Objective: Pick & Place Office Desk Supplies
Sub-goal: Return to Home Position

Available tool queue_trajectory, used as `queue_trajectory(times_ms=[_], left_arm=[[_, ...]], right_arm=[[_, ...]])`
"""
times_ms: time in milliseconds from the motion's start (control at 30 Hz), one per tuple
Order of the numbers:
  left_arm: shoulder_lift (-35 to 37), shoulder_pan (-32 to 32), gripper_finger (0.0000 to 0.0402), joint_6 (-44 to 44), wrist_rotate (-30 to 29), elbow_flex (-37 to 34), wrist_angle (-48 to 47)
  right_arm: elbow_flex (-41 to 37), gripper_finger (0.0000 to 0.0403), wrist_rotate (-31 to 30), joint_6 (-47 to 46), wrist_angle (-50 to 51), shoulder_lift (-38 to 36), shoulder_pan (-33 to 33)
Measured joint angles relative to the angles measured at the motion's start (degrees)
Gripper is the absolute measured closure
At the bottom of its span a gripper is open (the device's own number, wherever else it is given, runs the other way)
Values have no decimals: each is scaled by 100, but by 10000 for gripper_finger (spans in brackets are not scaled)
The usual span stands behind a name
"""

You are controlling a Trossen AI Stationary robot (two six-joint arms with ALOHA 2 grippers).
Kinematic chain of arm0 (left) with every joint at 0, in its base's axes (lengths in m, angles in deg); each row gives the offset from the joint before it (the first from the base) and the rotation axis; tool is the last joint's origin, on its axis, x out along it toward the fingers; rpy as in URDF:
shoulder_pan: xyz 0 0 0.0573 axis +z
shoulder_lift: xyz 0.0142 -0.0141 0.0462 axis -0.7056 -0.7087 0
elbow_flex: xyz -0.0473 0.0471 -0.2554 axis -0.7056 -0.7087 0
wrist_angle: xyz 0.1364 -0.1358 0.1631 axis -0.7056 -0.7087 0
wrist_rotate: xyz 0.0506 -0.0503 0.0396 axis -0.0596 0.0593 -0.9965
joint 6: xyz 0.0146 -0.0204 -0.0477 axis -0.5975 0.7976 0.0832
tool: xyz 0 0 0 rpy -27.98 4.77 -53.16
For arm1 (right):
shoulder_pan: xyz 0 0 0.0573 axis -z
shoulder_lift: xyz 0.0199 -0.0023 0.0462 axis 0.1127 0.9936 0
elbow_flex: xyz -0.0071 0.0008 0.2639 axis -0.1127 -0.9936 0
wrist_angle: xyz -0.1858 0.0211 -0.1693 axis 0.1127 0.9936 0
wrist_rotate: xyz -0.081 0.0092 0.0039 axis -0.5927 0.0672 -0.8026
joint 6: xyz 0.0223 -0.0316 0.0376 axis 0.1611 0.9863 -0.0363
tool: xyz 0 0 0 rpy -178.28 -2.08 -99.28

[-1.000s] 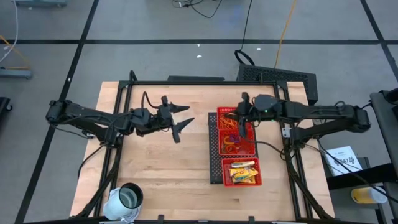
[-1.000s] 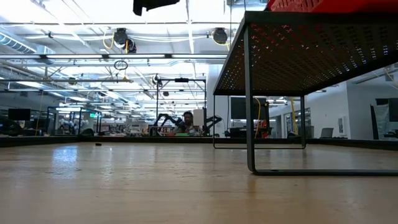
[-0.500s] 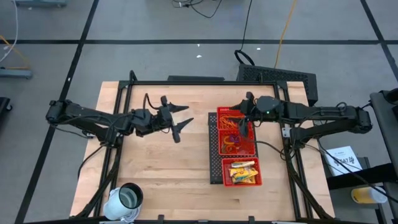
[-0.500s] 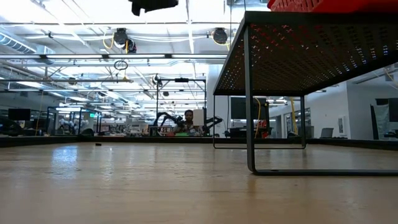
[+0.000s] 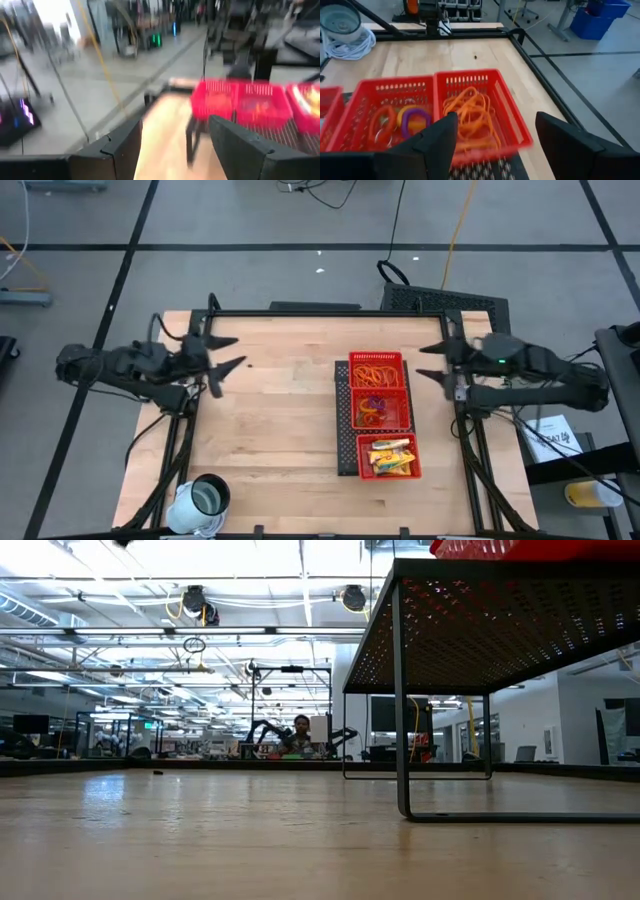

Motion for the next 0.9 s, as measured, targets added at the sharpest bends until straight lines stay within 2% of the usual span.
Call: queue_trajectory(times_ms=[100, 167, 433, 533, 667, 767, 900], left_arm=[[260, -1, 163, 707, 2, -137, -893], [333, -1, 163, 901, -4, -418, -902], [466, -1, 163, 1017, -5, -1857, 491], [631, -1, 163, 1019, 10, -2348, 928], [1061, -3, 163, 1132, 122, -2888, 1293], [1413, -6, 163, 1134, 285, -3195, 1527], [1806, -8, 163, 1077, 602, -3501, 1734]], right_arm=[[-85, 147, -168, -387, 198, -532, 0], [-257, 148, -186, -607, 155, -868, 2], [-1809, 142, -91, -589, -1635, -1982, 0], [-2164, 144, 346, -578, -1904, -2309, 0], [-2484, 148, 1226, -514, -2106, -2711, 0], [-2725, 147, 1360, -601, -2336, -2980, 0], [-2956, 143, 1358, -617, -2485, -2973, 0]])
